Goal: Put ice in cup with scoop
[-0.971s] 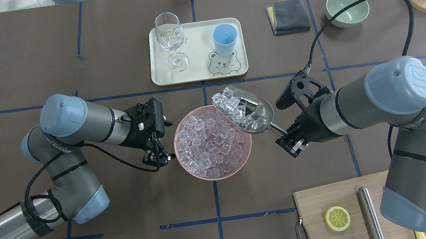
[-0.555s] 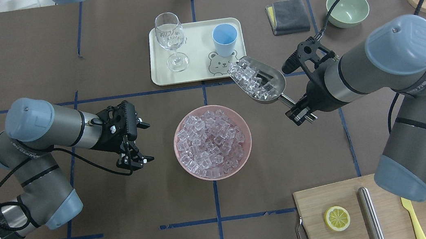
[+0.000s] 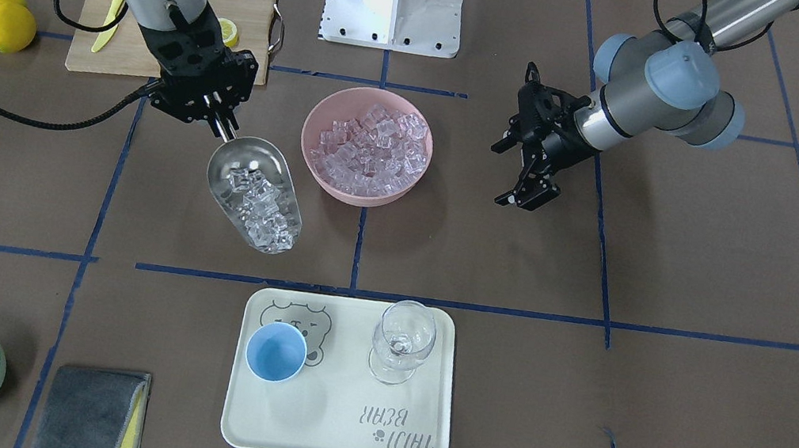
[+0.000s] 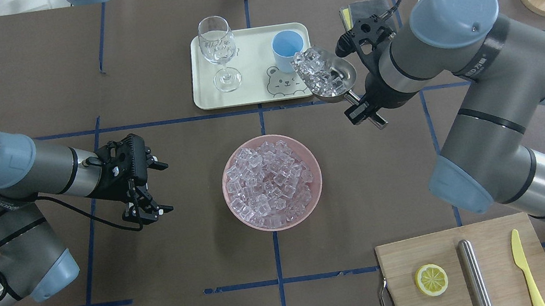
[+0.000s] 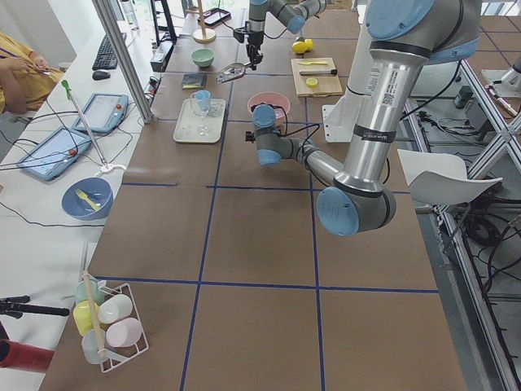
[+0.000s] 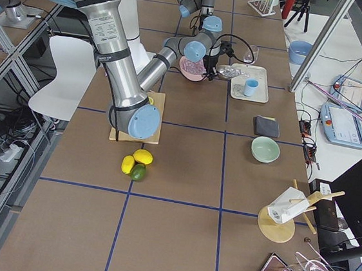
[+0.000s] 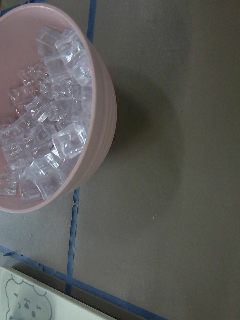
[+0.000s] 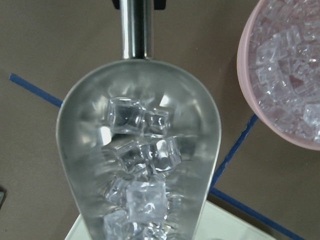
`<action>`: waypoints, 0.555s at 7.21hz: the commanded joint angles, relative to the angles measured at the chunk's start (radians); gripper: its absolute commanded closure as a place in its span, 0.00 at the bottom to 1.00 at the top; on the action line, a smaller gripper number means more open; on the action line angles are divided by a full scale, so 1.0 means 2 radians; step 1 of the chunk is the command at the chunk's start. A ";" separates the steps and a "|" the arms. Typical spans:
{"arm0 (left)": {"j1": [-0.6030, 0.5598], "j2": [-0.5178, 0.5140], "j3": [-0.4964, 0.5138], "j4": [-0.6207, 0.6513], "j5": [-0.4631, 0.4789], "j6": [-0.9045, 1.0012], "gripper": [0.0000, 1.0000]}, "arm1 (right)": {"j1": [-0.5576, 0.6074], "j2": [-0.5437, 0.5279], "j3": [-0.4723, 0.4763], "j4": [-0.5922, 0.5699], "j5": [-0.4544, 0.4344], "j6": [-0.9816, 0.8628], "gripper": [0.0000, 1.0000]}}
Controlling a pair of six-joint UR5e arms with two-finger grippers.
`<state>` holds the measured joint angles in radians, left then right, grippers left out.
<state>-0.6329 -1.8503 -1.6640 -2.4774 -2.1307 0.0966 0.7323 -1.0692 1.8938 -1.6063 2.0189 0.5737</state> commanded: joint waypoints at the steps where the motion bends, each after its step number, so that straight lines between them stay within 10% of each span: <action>1: 0.000 0.001 0.000 0.000 0.001 0.000 0.00 | 0.026 0.040 -0.059 -0.006 0.036 0.002 1.00; 4: 0.000 0.002 0.003 -0.001 0.003 0.001 0.00 | 0.047 0.057 -0.079 -0.030 0.080 -0.018 1.00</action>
<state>-0.6327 -1.8475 -1.6604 -2.4777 -2.1262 0.0976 0.8118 -0.9771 1.7550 -1.6441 2.1362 0.5568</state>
